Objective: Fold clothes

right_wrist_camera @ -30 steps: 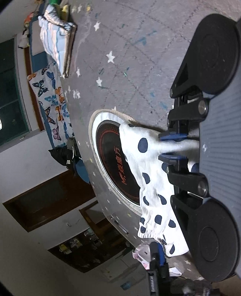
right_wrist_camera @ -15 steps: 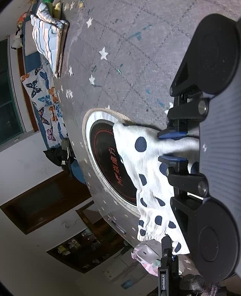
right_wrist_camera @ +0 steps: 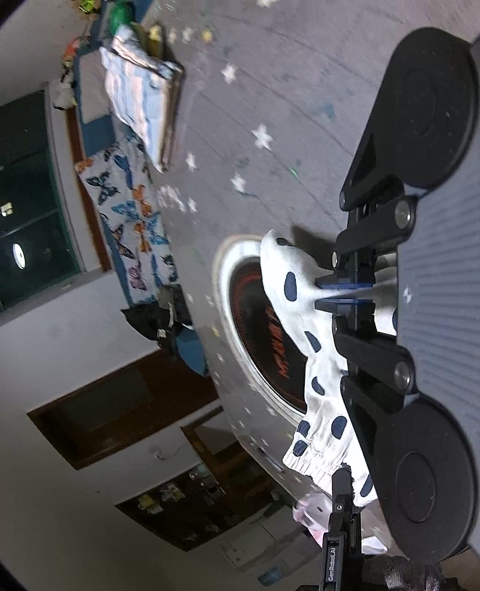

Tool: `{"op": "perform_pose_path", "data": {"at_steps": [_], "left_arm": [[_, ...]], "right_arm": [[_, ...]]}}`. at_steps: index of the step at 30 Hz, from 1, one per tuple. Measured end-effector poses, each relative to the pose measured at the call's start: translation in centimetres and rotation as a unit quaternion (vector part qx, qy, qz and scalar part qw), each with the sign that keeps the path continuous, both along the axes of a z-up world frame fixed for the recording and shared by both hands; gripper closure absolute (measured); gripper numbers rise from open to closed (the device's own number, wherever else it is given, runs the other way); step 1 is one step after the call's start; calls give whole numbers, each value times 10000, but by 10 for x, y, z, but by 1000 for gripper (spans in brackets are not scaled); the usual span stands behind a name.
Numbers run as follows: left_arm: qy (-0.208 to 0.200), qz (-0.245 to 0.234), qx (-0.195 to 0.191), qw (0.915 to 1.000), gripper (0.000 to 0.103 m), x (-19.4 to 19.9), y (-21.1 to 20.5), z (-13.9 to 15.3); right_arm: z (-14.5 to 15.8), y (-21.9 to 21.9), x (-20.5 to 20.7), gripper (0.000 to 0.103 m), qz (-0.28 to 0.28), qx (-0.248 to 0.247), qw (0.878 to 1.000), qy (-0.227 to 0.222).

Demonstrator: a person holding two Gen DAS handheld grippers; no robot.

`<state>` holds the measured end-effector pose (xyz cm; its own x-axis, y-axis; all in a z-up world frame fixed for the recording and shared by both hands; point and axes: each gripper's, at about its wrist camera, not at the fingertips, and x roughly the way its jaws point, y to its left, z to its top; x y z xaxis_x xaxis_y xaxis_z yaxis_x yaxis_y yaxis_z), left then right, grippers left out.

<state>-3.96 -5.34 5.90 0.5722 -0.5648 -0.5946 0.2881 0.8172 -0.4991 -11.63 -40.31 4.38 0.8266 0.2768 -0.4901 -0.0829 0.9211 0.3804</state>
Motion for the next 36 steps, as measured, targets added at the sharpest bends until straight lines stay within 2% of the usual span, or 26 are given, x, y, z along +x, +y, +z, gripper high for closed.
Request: {"op": "perform_pose_path", "data": {"at_steps": [10,23,27,30,31,32,36], "left_arm": [[-171,-476,-55,9987,77,46,-79,14],[-101,-885,-118,9960,76,100,-173,19],[49,-989,13,9951,74,106,-190,7],[147,-1019,230,9944,71,105,-196,-5],[155,-1035,267,9942,68,104,-195,-7],[162,-1051,304,9939,59,103,-194,-8],[-36,-980,412,9943,56,99,-185,3]], "right_arm": [[25,-55,10,99,-613,-402,9971,-219],[44,-134,46,99,-1154,-864,9894,-195],[37,-151,55,99,-1281,-932,9873,-67],[20,-162,60,97,-1391,-880,9862,193],[13,-166,62,95,-1428,-865,9856,279],[8,-168,63,93,-1461,-850,9850,361],[-4,-175,59,92,-1515,-819,9837,510]]}}
